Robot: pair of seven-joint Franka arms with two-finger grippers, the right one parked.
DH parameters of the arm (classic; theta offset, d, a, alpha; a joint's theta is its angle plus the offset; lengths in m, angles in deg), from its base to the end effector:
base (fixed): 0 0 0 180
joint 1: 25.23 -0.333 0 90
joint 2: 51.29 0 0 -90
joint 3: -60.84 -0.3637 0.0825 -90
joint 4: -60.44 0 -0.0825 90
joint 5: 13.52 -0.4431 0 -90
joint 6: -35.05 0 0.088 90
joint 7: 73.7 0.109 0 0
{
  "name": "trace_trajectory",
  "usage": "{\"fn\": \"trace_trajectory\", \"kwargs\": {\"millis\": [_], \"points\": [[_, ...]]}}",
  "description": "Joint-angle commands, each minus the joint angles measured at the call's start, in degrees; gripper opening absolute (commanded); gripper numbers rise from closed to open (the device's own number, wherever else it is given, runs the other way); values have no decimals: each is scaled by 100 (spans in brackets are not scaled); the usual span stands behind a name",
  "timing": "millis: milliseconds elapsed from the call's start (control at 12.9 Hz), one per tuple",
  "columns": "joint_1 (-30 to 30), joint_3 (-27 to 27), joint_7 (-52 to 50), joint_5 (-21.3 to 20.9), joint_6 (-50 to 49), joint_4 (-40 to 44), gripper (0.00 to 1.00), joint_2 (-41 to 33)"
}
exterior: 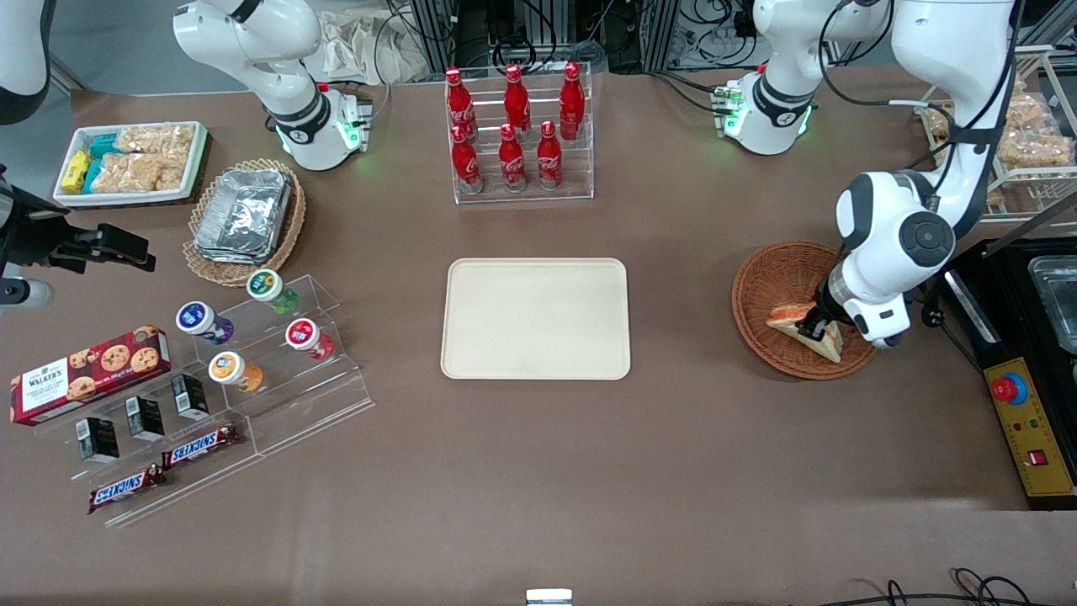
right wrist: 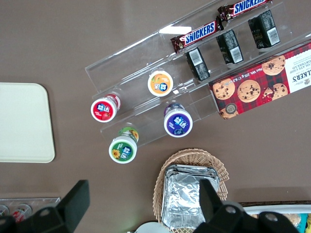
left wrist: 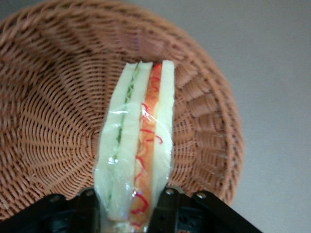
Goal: Place sandwich from basket to tray
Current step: 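Lift the sandwich up out of the basket with the left gripper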
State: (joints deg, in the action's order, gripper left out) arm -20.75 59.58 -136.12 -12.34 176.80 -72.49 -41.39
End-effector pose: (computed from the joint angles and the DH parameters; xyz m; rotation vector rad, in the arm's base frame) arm 0.5623 -0.0315 0.2632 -2.7166 -1.5721 0.0323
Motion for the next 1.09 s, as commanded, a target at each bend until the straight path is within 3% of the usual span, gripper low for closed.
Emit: {"fn": "trace_trajectory", "kwargs": {"millis": [0,389,544,1011], "points": [[-43,21,928,-74,-1108,361,0,-662],[-35,99,2766,-66,-3879,2434,0,-725],[-34,546,3165,-57,-4601,3103,0,-691],[-8,2154,2755,-21,-4684,3387,0,-445]]}}
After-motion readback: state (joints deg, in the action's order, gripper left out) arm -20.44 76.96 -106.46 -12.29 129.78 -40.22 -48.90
